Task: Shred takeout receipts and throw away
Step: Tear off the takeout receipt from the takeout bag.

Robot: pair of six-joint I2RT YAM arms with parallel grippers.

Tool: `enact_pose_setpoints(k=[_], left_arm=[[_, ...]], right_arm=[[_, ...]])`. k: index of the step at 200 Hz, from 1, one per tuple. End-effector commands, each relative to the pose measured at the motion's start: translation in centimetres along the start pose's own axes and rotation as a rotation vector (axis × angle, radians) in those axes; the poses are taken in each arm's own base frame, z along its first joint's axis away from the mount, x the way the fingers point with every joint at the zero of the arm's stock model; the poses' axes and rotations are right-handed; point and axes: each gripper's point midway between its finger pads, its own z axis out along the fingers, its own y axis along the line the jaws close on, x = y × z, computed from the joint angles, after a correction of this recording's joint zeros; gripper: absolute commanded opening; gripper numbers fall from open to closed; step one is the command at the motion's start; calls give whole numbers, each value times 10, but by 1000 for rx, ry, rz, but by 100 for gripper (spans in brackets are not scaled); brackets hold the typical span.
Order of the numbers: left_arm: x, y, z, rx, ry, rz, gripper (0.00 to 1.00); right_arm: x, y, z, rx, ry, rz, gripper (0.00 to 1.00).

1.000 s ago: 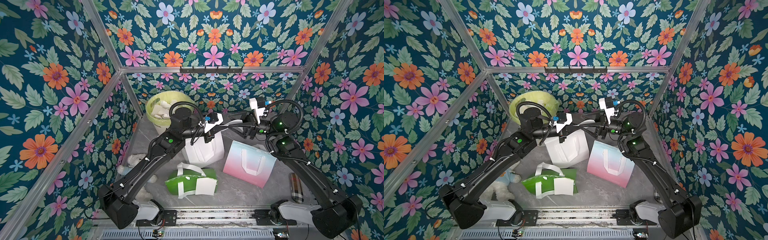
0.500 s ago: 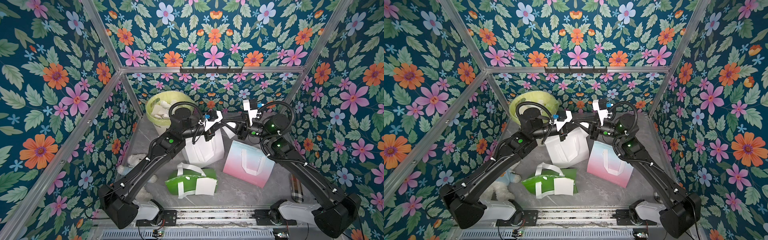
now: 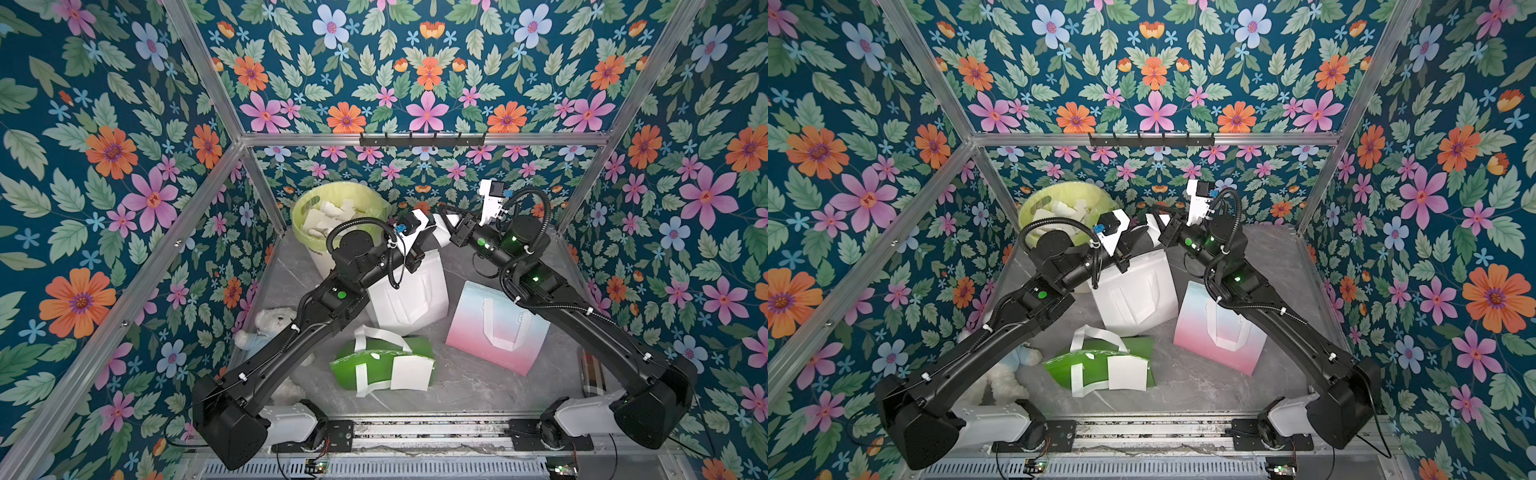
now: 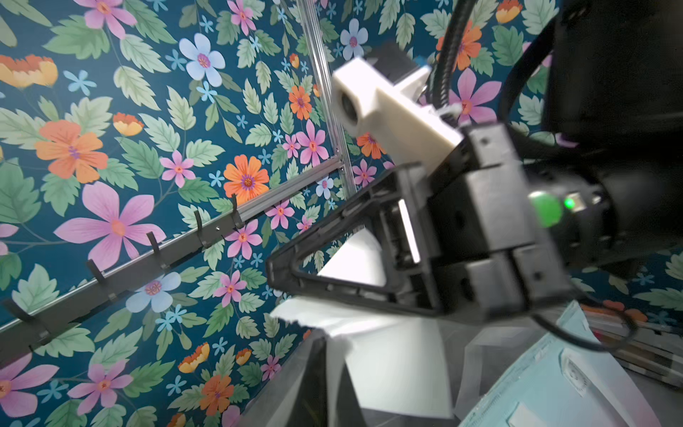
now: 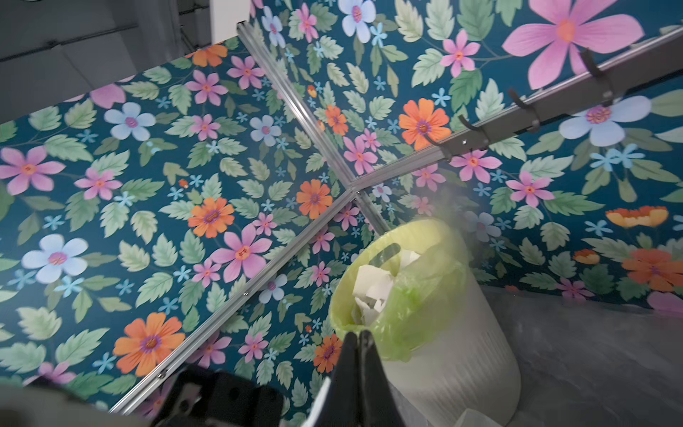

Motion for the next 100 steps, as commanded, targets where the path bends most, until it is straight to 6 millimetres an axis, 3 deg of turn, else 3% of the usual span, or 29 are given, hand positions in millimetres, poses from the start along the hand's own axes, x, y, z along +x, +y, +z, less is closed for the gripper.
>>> enact_pose_setpoints(k=[1, 23, 58, 79, 100], left_arm=[[-31, 12, -5, -64, -117, 3, 0], [-36, 14, -9, -80, -137, 1, 0], [-45, 12, -16, -68, -140, -29, 0], [-46, 13, -17, -72, -125, -65, 0], [-38, 18, -13, -97, -87, -126, 0]], right_arm=[[4, -32, 12, 129, -18, 54, 0], [3, -67, 20, 196, -32, 104, 0], [-18, -126, 19, 299, -75, 105, 0], [-32, -126, 11, 310, -88, 41, 0], [-43, -90, 0, 190, -70, -25, 0]])
